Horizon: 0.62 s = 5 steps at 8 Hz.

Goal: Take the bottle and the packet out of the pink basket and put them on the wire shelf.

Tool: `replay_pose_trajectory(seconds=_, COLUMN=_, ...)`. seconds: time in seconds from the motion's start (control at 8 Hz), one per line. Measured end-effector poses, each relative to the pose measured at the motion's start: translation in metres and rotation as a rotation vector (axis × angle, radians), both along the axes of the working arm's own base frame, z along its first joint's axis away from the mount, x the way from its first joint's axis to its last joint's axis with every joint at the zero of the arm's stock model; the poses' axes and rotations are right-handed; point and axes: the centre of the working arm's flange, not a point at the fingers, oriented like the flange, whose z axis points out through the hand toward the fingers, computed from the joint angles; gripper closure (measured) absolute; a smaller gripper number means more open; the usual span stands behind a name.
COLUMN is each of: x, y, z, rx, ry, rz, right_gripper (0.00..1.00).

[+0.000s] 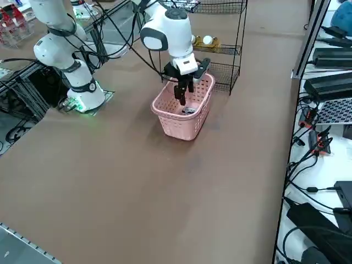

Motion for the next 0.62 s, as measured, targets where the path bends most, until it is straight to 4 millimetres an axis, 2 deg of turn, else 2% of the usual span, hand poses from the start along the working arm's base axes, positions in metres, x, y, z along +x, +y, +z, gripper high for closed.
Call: replay_pose_trajectory(seconds=0.62, x=-0.01, y=0.002, z=-0.016, rx=-0.002, ry=0.03, rz=0.036, right_gripper=0.03)
